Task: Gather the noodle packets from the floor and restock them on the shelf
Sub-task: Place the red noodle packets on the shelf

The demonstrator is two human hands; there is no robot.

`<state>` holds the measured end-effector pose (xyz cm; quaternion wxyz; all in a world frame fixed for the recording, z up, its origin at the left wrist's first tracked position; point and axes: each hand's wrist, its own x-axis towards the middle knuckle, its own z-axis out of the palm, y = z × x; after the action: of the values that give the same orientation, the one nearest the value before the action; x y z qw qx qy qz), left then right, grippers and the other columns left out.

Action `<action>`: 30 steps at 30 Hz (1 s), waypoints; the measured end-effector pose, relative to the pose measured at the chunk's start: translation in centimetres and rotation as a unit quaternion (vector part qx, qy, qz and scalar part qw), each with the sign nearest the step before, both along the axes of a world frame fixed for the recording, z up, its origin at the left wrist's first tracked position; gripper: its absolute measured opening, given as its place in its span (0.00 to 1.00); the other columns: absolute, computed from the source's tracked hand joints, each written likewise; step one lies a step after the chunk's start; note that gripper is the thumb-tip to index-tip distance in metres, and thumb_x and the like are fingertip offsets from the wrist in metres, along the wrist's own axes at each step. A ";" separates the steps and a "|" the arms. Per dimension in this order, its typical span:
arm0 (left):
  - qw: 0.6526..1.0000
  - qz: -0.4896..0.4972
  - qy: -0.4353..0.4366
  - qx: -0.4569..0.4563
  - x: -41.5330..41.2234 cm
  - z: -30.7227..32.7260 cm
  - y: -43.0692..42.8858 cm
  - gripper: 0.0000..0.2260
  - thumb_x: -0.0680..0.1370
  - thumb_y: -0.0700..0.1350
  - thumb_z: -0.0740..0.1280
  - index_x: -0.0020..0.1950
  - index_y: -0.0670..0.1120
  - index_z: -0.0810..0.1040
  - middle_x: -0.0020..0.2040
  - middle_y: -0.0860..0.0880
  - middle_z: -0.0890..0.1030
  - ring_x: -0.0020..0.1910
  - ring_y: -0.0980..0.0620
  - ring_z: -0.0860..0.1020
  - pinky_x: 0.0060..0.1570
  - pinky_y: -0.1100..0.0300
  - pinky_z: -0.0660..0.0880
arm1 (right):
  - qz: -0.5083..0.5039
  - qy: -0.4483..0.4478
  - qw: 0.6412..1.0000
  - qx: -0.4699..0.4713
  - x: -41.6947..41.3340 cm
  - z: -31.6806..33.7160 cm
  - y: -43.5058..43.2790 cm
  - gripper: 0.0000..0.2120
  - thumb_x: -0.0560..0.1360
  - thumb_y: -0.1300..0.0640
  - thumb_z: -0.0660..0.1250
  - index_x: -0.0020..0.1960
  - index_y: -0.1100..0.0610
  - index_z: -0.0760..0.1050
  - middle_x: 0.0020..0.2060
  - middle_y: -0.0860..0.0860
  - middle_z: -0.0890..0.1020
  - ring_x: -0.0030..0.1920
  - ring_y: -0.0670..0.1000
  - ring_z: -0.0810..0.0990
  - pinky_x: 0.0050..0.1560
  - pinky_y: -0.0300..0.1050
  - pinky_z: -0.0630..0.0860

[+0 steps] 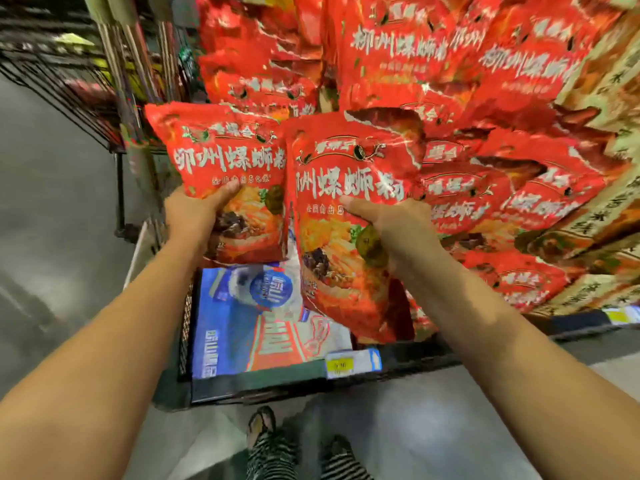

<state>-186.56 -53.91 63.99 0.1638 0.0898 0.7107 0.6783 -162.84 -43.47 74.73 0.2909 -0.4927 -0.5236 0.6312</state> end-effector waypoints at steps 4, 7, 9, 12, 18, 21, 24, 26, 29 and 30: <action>0.997 -0.070 -0.014 0.006 -4.3 -2.0 3.7 0.19 0.64 0.49 0.82 0.50 0.48 0.82 0.48 0.52 0.85 0.45 0.56 0.84 0.47 0.59 0.80 | -0.045 -0.008 0.996 0.072 -3.3 -2.5 -0.1 0.09 0.66 0.64 0.79 0.41 0.64 0.80 0.43 0.56 0.85 0.36 0.46 0.80 0.38 0.37 0.81; 0.993 -0.117 -0.031 0.012 -7.0 -3.3 6.2 0.16 0.64 0.50 0.81 0.47 0.50 0.82 0.47 0.51 0.86 0.46 0.50 0.84 0.52 0.52 0.81 | -0.067 -0.027 0.995 0.074 -5.3 -4.4 0.0 0.08 0.66 0.62 0.80 0.42 0.62 0.83 0.33 0.47 0.85 0.33 0.43 0.81 0.41 0.41 0.82; 0.988 -0.143 -0.038 0.038 -8.3 -3.8 7.8 0.17 0.64 0.50 0.81 0.49 0.49 0.82 0.47 0.49 0.86 0.46 0.49 0.83 0.52 0.50 0.80 | -0.073 -0.053 0.991 0.099 -5.9 -5.6 0.0 0.08 0.65 0.61 0.81 0.36 0.56 0.81 0.33 0.45 0.84 0.35 0.44 0.82 0.43 0.42 0.82; 0.983 -0.166 -0.043 0.071 -9.7 -4.8 9.4 0.18 0.64 0.48 0.81 0.50 0.47 0.83 0.48 0.46 0.86 0.46 0.48 0.83 0.49 0.51 0.81 | -0.084 -0.033 0.993 0.082 -6.1 -6.7 0.2 0.09 0.64 0.62 0.80 0.42 0.55 0.83 0.41 0.46 0.87 0.43 0.47 0.86 0.49 0.43 0.82; 0.987 -0.160 -0.012 0.027 -11.3 -5.6 10.6 0.17 0.70 0.35 0.77 0.57 0.40 0.78 0.46 0.47 0.84 0.42 0.51 0.83 0.44 0.52 0.81 | -0.089 -0.035 0.994 0.058 -6.2 -7.1 0.6 0.12 0.63 0.61 0.81 0.46 0.58 0.84 0.41 0.49 0.87 0.41 0.49 0.86 0.44 0.42 0.82; 0.991 -0.132 0.008 -0.029 -11.0 -5.0 10.1 0.27 0.68 0.43 0.79 0.63 0.41 0.72 0.53 0.46 0.81 0.50 0.50 0.81 0.53 0.55 0.79 | -0.050 -0.010 0.997 0.061 -6.8 -6.9 0.3 0.11 0.64 0.64 0.80 0.44 0.56 0.84 0.42 0.48 0.87 0.42 0.48 0.85 0.46 0.40 0.82; 0.995 -0.053 0.032 -0.082 -8.9 -4.0 7.5 0.33 0.70 0.58 0.76 0.66 0.43 0.69 0.57 0.47 0.75 0.54 0.52 0.76 0.57 0.59 0.72 | -0.006 0.019 0.998 0.064 -7.6 -6.5 0.2 0.12 0.65 0.67 0.78 0.44 0.55 0.83 0.39 0.44 0.86 0.40 0.45 0.84 0.44 0.38 0.81; 0.995 -0.079 0.016 -0.054 -7.7 -3.9 5.6 0.25 0.78 0.59 0.67 0.66 0.42 0.71 0.55 0.47 0.75 0.50 0.53 0.74 0.56 0.61 0.71 | 0.018 0.045 0.997 0.054 -8.2 -6.4 0.5 0.13 0.66 0.69 0.76 0.45 0.55 0.82 0.38 0.44 0.86 0.40 0.44 0.84 0.44 0.36 0.80; 0.957 -0.286 -0.010 -0.053 -6.6 -3.4 3.2 0.19 0.80 0.60 0.61 0.64 0.50 0.77 0.50 0.54 0.80 0.50 0.52 0.78 0.59 0.54 0.75 | 0.053 0.062 0.996 0.032 -9.3 -6.4 1.1 0.13 0.64 0.65 0.77 0.47 0.57 0.82 0.41 0.47 0.86 0.44 0.47 0.85 0.47 0.39 0.79; 0.941 -0.333 -0.012 -0.058 -6.4 -3.2 2.5 0.15 0.81 0.55 0.64 0.65 0.50 0.76 0.53 0.54 0.81 0.52 0.54 0.80 0.60 0.55 0.76 | 0.062 0.066 0.996 0.028 -9.7 -6.6 1.2 0.14 0.63 0.64 0.77 0.48 0.57 0.83 0.43 0.48 0.87 0.44 0.48 0.85 0.48 0.41 0.79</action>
<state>-192.95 -51.40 60.83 0.3936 0.3036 0.6766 0.5433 -172.50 -42.25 68.08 0.2990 -0.4087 -0.5502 0.6640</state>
